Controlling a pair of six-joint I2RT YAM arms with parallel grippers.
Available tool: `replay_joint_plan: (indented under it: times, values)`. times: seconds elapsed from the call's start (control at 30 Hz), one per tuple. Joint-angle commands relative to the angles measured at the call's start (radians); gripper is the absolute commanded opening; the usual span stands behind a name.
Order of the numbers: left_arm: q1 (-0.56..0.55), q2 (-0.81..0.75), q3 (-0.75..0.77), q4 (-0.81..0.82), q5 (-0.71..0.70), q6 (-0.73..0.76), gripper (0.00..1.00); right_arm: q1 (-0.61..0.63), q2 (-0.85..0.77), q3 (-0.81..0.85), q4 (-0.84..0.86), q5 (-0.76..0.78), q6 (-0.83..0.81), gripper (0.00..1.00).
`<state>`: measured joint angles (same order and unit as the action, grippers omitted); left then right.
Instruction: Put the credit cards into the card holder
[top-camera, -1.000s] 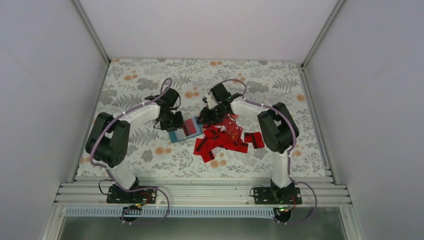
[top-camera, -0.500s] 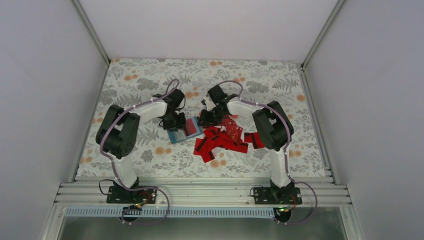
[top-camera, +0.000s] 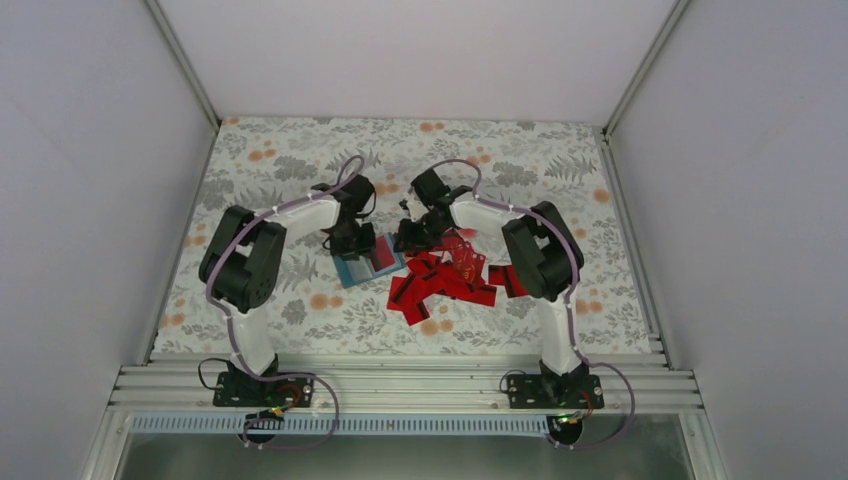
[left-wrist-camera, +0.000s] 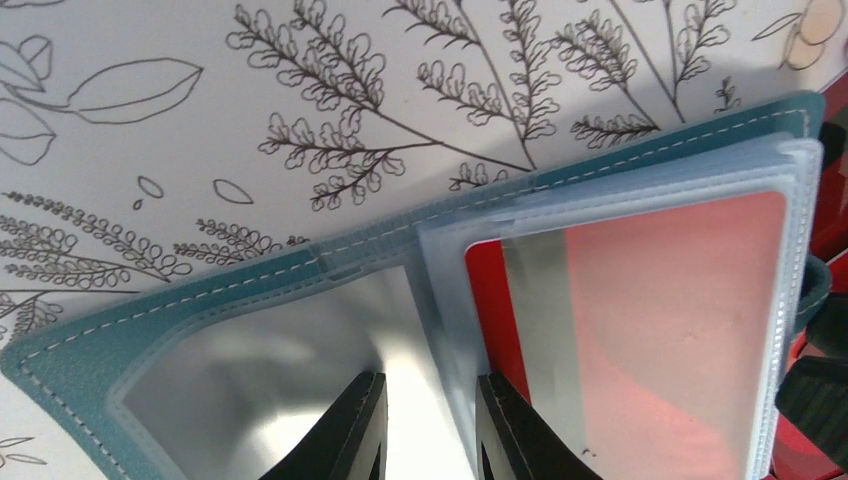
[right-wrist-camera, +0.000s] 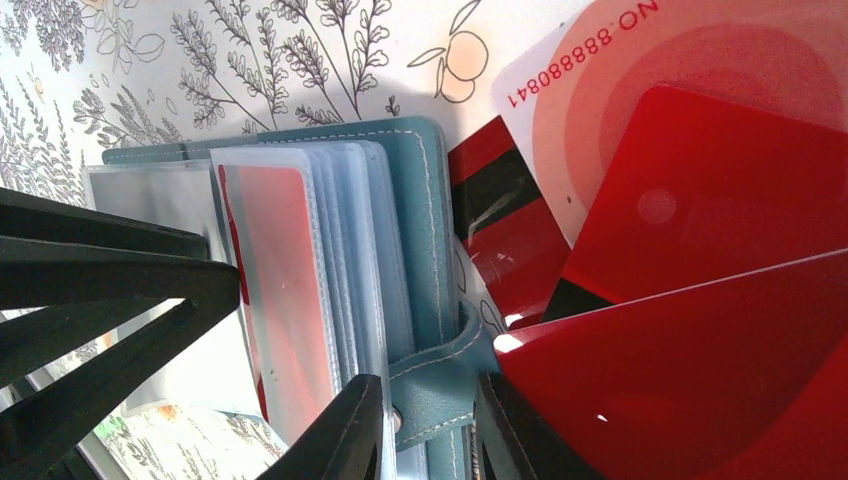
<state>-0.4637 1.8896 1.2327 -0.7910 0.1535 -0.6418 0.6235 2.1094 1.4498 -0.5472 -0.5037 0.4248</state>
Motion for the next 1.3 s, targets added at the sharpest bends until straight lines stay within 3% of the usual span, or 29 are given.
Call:
replay_joint_plan:
  times: [0.0, 0.33, 0.53, 0.87, 1.27]
  values:
    - [-0.012, -0.003, 0.014, 0.027, 0.010, 0.008, 0.24, 0.020, 0.017, 0.037, -0.027, 0.020, -0.034, 0.25]
    - [-0.013, -0.120, -0.030, 0.025, 0.000, 0.046, 0.23, -0.014, -0.096, -0.008, -0.027, -0.032, -0.066, 0.33]
    - [-0.011, -0.129, -0.076, 0.051, 0.024, 0.079, 0.13, -0.016, -0.114, -0.031, 0.017, -0.126, -0.036, 0.37]
    - [-0.012, -0.076, -0.115, 0.106, 0.063, 0.112, 0.03, -0.016, -0.048, -0.030, 0.084, -0.207, 0.024, 0.37]
    - [-0.010, -0.033, -0.115, 0.124, 0.077, 0.135, 0.02, -0.024, 0.014, -0.028, 0.084, -0.188, 0.021, 0.36]
